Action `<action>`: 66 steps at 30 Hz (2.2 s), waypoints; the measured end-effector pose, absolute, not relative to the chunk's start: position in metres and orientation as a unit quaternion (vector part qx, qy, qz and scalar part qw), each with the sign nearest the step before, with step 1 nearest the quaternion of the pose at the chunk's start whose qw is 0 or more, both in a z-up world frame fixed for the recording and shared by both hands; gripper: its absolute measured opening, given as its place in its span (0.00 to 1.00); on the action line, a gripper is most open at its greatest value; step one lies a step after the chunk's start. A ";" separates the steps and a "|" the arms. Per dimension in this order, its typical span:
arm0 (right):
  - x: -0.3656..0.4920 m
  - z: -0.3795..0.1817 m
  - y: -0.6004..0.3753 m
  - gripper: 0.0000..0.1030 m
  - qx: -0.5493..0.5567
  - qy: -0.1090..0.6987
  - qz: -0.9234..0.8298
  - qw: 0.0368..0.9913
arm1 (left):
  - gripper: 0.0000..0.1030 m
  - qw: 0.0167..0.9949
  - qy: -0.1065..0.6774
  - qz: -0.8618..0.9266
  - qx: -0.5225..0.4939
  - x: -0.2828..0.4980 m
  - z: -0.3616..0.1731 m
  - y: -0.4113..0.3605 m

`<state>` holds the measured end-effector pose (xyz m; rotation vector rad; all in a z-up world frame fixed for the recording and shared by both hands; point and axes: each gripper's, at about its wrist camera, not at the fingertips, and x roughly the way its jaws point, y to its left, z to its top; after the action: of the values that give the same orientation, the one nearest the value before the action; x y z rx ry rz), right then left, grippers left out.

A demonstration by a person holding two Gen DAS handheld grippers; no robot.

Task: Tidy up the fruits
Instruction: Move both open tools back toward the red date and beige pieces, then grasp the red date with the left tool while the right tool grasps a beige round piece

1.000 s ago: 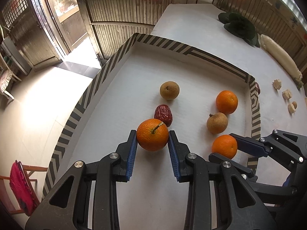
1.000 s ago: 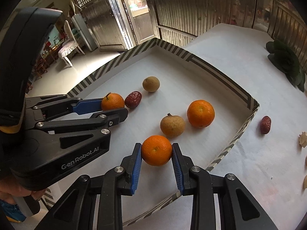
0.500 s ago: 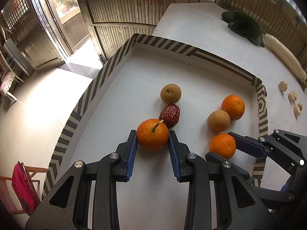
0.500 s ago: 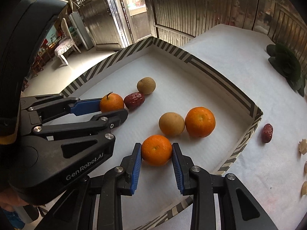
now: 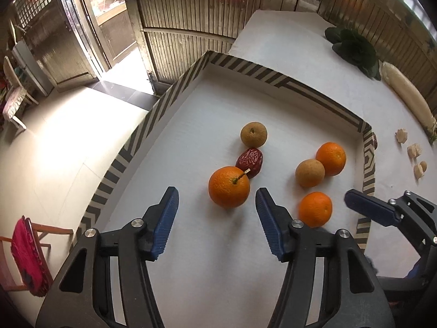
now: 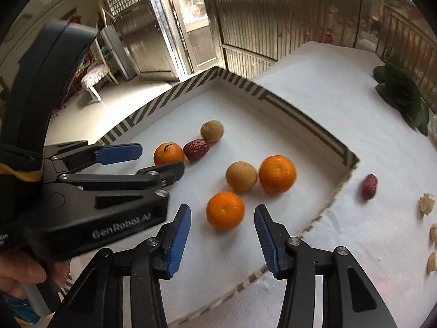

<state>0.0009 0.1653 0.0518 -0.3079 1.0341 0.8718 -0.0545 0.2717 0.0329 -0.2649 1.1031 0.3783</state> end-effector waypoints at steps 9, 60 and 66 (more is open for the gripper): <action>-0.005 0.069 0.129 0.46 -0.126 0.463 0.376 0.792 | 0.57 0.841 0.505 0.157 -0.115 -0.051 0.053 0.243; 0.104 0.039 -0.118 0.46 0.021 0.494 0.169 0.853 | 0.18 0.810 0.583 -0.043 0.047 0.113 0.015 0.070; 0.118 0.029 -0.107 0.34 -0.014 0.488 0.164 0.857 | 0.18 0.808 0.586 -0.060 -0.006 0.105 0.017 0.083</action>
<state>0.1175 -0.1075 0.0293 -0.0288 1.0244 0.3440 0.1045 0.0830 0.0174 -0.0137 1.2522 -0.1286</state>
